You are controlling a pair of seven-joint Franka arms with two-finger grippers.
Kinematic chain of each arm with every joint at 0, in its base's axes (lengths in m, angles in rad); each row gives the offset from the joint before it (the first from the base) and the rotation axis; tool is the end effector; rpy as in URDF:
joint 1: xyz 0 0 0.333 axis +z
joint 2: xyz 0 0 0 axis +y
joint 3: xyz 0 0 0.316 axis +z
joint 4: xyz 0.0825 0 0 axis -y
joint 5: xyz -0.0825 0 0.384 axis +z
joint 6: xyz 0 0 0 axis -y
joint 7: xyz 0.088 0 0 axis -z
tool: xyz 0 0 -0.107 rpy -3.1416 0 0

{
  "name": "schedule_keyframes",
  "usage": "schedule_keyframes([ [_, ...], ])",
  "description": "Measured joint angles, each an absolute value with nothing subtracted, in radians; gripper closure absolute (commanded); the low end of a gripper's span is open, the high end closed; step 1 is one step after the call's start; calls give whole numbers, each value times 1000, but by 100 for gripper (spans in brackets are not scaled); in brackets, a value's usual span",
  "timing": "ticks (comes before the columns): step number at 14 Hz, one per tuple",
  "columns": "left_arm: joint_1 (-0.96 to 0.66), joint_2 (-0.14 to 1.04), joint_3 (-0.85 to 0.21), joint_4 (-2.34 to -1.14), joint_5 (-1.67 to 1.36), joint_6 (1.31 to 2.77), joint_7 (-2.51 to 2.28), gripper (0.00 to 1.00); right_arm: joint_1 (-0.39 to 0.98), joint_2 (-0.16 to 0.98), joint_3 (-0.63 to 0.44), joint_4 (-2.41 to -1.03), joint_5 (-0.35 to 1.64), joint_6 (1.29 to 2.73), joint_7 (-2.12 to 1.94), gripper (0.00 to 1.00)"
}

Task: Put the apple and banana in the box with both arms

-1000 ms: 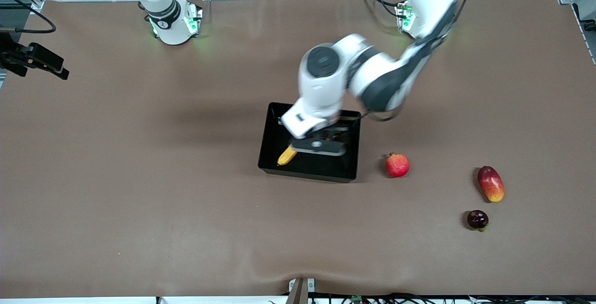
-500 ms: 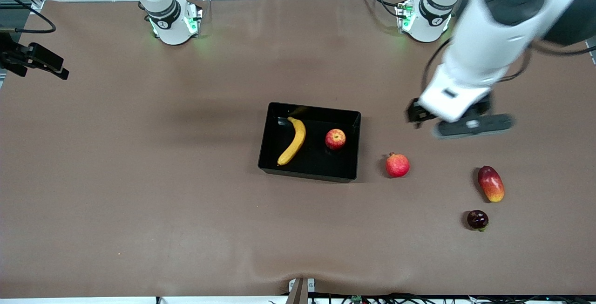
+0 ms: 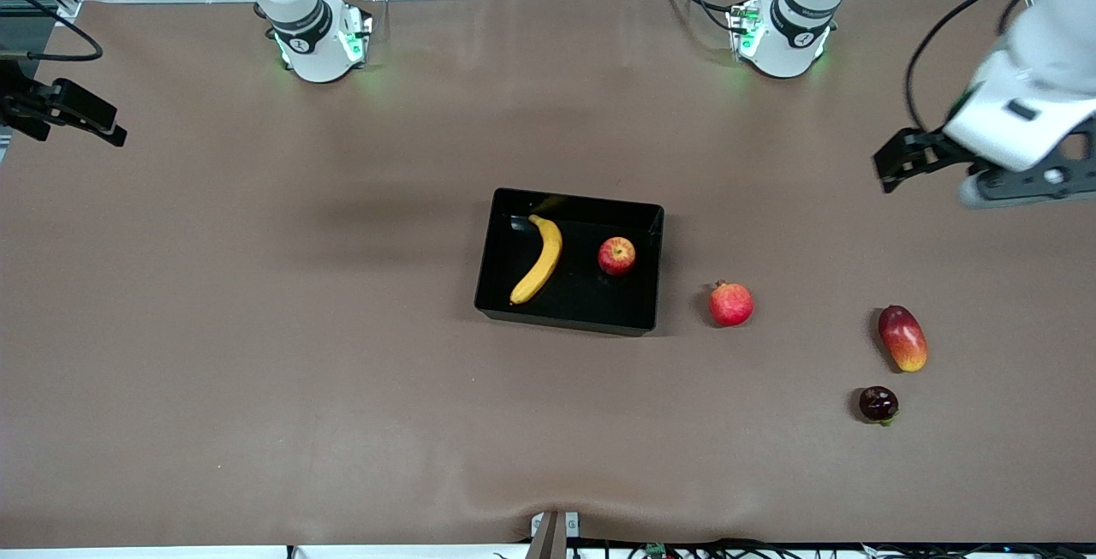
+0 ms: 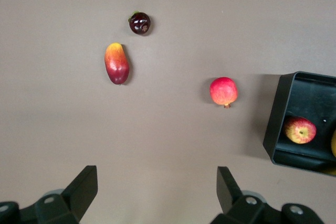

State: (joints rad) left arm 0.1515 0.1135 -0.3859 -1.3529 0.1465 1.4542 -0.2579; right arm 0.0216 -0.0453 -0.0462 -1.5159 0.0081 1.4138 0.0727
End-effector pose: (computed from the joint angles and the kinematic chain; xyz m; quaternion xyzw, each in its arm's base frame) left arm 0.5666 -0.1023 0.6566 -0.9985 -0.0212 -0.0104 0.0504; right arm 0.5236 -0.0126 0.6611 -0.9984 0.0480 0.0285 0.0044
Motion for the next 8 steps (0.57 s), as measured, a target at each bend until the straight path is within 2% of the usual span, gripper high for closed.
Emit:
schedule_keyframes([
  [4,18,22,-198,-1447,114,1456,-249,0,22,-45,-46,-1516,8,1414,73,0],
  [8,7,-12,-163,-1487,82,1470,-249,0,22,-45,-46,-1516,8,1414,73,0],
])
